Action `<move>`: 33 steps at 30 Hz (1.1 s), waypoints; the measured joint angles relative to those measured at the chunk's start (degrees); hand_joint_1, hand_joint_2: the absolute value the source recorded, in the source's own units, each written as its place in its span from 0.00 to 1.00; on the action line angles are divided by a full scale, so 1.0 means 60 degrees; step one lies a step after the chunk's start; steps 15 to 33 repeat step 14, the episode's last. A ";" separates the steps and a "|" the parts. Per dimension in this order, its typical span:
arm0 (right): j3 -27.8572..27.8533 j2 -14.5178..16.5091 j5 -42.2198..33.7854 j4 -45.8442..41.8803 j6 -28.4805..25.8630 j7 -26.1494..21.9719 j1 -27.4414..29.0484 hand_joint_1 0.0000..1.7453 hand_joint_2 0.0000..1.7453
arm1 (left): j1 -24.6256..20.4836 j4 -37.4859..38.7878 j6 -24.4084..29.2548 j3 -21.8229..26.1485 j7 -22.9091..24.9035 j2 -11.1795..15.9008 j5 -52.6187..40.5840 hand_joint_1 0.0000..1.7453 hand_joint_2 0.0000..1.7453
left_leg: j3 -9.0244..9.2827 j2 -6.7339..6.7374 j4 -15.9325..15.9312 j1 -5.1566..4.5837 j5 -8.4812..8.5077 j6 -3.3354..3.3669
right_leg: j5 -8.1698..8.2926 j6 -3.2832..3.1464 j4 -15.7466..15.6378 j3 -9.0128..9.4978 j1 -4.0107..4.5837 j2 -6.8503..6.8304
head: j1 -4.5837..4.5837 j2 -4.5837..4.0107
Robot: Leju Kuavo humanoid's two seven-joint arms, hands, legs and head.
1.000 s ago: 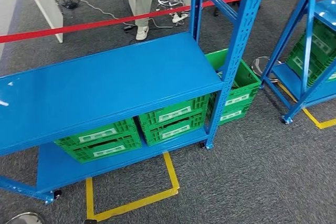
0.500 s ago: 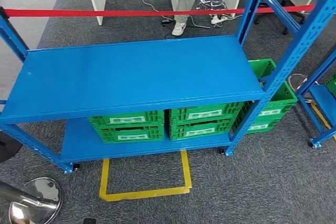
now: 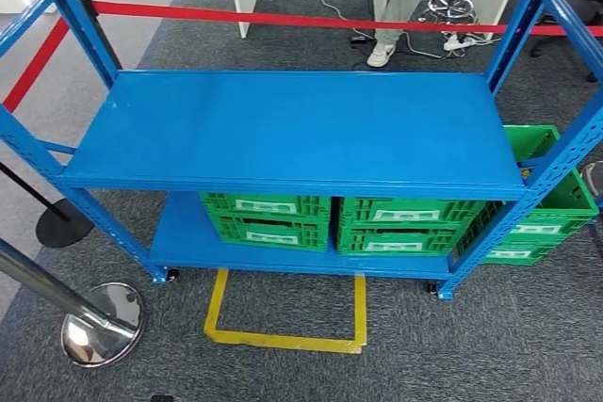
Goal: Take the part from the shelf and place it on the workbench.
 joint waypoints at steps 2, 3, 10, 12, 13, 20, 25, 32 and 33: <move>-0.0003 0.0003 0.0005 -0.0002 0.0000 0.0002 0.0036 0.00 0.00 | -0.0014 0.0000 -0.0004 0.0003 -0.0006 0.0003 -0.0002 0.00 0.00 | -0.0544 0.0216 0.1205 0.0058 -0.0496 -0.0084 | -0.0015 -0.0013 0.0006 -0.0019 0.0016 -0.0332 | -0.0022 0.0000; -0.0005 0.0003 0.0008 -0.0005 0.0001 0.0003 0.0042 0.00 0.00 | 0.0002 0.0000 -0.0005 0.0005 -0.0010 0.0005 -0.0005 0.00 0.00 | -0.0640 0.0252 0.1452 0.0084 -0.0507 -0.0109 | -0.0025 -0.0013 0.0007 -0.0020 0.0021 -0.0479 | -0.0025 0.0001; -0.0021 0.0032 0.0050 -0.0114 0.0110 -0.0001 0.0029 0.00 0.00 | -0.0017 0.0000 -0.0006 0.0034 -0.0037 0.0012 -0.0084 0.00 0.00 | 0.0754 0.0949 -0.1299 -0.0046 0.0632 0.0158 | -0.0163 0.0210 0.0004 0.0112 0.0098 -0.1230 | -0.0017 0.0002; -0.0025 0.0032 0.0056 -0.0159 0.0116 -0.0001 0.0016 0.00 0.00 | 0.0018 0.0001 -0.0004 0.0050 -0.0040 0.0016 -0.0087 0.00 0.00 | 0.0764 0.0735 -0.1351 -0.0038 0.0667 0.0281 | -0.0231 0.0320 0.0021 0.0164 0.0079 -0.1261 | -0.0010 0.0001; -0.0027 0.0032 0.0059 -0.0185 0.0118 -0.0002 0.0009 0.00 0.00 | 0.0030 0.0002 -0.0001 0.0058 -0.0040 0.0016 -0.0088 0.00 0.00 | 0.0780 0.0637 -0.1385 -0.0021 0.0697 0.0349 | -0.0361 0.0365 0.0181 0.0105 0.0061 -0.1075 | 0.0010 0.0000; -0.0028 0.0032 0.0061 -0.0199 0.0119 -0.0002 0.0005 0.00 0.00 | 0.0035 0.0002 0.0001 0.0064 -0.0040 0.0016 -0.0089 0.00 0.00 | 0.0797 0.0581 -0.1416 -0.0006 0.0723 0.0387 | -0.0425 0.0394 0.0253 0.0074 0.0056 -0.0980 | 0.0018 0.0000; -0.0028 0.0032 0.0061 -0.0199 0.0119 -0.0002 0.0005 0.00 0.00 | 0.0035 0.0002 0.0001 0.0064 -0.0040 0.0016 -0.0089 0.00 0.00 | 0.0797 0.0581 -0.1416 -0.0006 0.0723 0.0387 | -0.0425 0.0394 0.0253 0.0074 0.0056 -0.0980 | 0.0018 0.0000; -0.0028 0.0032 0.0061 -0.0199 0.0119 -0.0002 0.0005 0.00 0.00 | 0.0035 0.0002 0.0001 0.0064 -0.0040 0.0016 -0.0089 0.00 0.00 | 0.0797 0.0581 -0.1416 -0.0006 0.0723 0.0387 | -0.0425 0.0394 0.0253 0.0074 0.0056 -0.0980 | 0.0018 0.0000; -0.0028 0.0032 0.0061 -0.0199 0.0119 -0.0002 0.0005 0.00 0.00 | 0.0035 0.0002 0.0001 0.0064 -0.0040 0.0016 -0.0089 0.00 0.00 | 0.0797 0.0581 -0.1416 -0.0006 0.0723 0.0387 | -0.0425 0.0394 0.0253 0.0074 0.0056 -0.0980 | 0.0018 0.0000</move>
